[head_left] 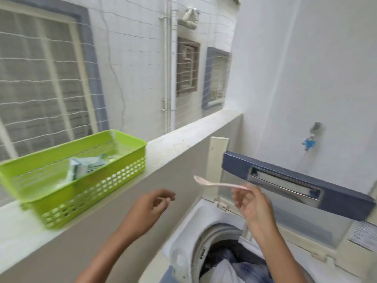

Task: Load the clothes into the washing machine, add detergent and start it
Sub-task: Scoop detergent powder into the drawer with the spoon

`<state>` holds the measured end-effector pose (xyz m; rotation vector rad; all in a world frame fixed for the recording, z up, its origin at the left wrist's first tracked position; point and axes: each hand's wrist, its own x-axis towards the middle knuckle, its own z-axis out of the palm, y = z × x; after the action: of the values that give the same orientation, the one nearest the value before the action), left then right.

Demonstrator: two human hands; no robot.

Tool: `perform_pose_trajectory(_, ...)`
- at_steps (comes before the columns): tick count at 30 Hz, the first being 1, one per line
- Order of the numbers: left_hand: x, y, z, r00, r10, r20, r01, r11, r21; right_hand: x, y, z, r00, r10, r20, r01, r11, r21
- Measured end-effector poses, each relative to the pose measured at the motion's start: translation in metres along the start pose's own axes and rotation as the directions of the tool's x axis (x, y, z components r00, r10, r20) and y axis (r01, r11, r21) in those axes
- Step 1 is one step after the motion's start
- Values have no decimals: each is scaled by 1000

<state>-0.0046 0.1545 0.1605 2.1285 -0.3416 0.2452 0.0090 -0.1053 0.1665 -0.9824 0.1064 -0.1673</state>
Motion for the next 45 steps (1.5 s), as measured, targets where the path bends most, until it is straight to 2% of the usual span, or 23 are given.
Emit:
perform_pose_trajectory(3,-27,13,-41,984,25,-179,-32,999,-38,0,-7,60,989,-2,149,-7,998,56)
perform_pose_trajectory(7,-63,34,-84,918,89,-386,-83,996,31,-5,-8,127,951,53,304,-71,996,49)
perform_pose_trajectory(10,-82,43,-112,812,165,-559,-94,984,154,-12,-5,168,925,52,376,-65,998,23)
perform_pose_trajectory(13,-87,41,-138,719,210,-663,17,947,319,-17,-2,198,900,47,434,-42,999,-22)
perform_pose_trajectory(17,-77,34,-157,738,142,-660,177,903,392,-23,3,222,863,14,505,51,992,-116)
perform_pose_trajectory(21,-61,30,-160,851,-60,-522,320,848,423,-29,1,231,826,-47,562,191,961,-201)
perform_pose_trajectory(26,-49,22,-157,876,-74,-476,312,840,444,-31,-5,243,784,-31,620,282,907,-311)
perform_pose_trajectory(31,-43,21,-159,913,-64,-402,244,876,416,-29,3,250,718,128,684,298,832,-468)
perform_pose_trajectory(36,-46,22,-161,950,-32,-311,177,874,452,-28,28,251,668,281,689,304,741,-598)
perform_pose_trajectory(39,-49,22,-159,942,-9,-335,184,850,494,-28,39,248,680,284,676,303,730,-612)
perform_pose_trajectory(45,-49,26,-153,888,-34,-459,311,779,544,-29,52,241,753,155,639,309,774,-552)
